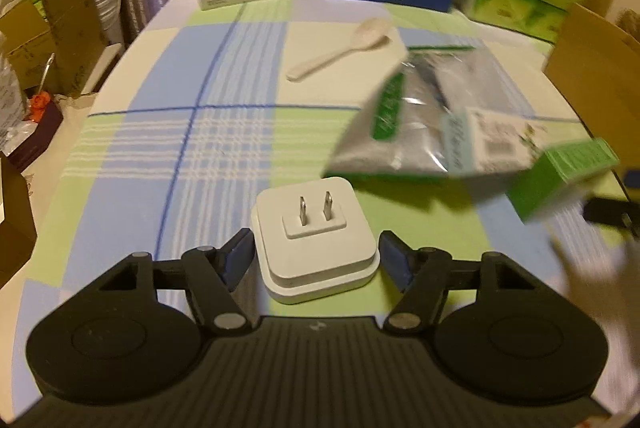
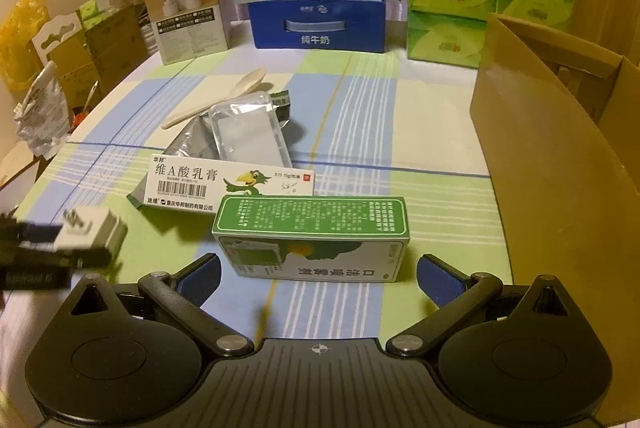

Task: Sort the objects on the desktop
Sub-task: 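Approach the white plug adapter with the left tool while the right tool approaches the green box, then grasp the green medicine box with the right tool while the left tool holds the plug adapter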

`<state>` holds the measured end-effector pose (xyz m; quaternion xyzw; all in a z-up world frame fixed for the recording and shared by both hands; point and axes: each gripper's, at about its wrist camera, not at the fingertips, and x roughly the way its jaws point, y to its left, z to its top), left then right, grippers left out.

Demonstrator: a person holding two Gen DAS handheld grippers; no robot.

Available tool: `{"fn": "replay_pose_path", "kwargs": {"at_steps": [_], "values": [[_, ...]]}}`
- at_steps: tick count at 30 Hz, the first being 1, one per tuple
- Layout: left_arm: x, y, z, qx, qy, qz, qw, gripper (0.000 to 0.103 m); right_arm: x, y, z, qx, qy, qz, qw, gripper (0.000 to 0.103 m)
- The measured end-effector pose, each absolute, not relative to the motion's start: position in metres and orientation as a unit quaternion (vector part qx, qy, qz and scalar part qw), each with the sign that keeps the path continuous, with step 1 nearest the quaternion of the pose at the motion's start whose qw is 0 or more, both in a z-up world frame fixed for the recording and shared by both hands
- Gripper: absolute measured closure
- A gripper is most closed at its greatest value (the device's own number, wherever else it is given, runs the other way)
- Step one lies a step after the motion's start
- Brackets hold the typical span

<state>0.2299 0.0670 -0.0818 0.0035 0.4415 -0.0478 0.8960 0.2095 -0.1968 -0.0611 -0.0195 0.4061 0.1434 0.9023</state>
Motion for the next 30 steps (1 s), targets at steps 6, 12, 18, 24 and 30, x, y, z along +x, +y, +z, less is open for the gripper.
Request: {"fn": "replay_pose_path", "kwargs": {"at_steps": [6, 12, 18, 24, 30], "values": [[0.203, 0.041, -0.075, 0.016, 0.445, -0.096, 0.890, 0.040, 0.206, -0.202, -0.059, -0.015, 0.406, 0.136, 0.904, 0.002], [0.203, 0.016, -0.077, 0.022, 0.432, -0.148, 0.889, 0.040, 0.207, -0.206, -0.058, -0.002, 0.403, 0.138, 0.905, 0.002], [0.218, 0.010, -0.084, 0.016, 0.432, -0.148, 0.889, 0.040, 0.215, -0.199, -0.056, 0.003, 0.396, 0.148, 0.906, 0.002], [0.223, 0.005, -0.084, 0.007, 0.425, -0.169, 0.889, 0.040, 0.222, -0.196, -0.060, -0.001, 0.409, 0.123, 0.904, 0.002], [0.227, -0.004, -0.086, 0.019, 0.420, -0.195, 0.886, 0.040, 0.225, -0.215, -0.062, 0.042, 0.428, 0.104, 0.897, 0.002]]}}
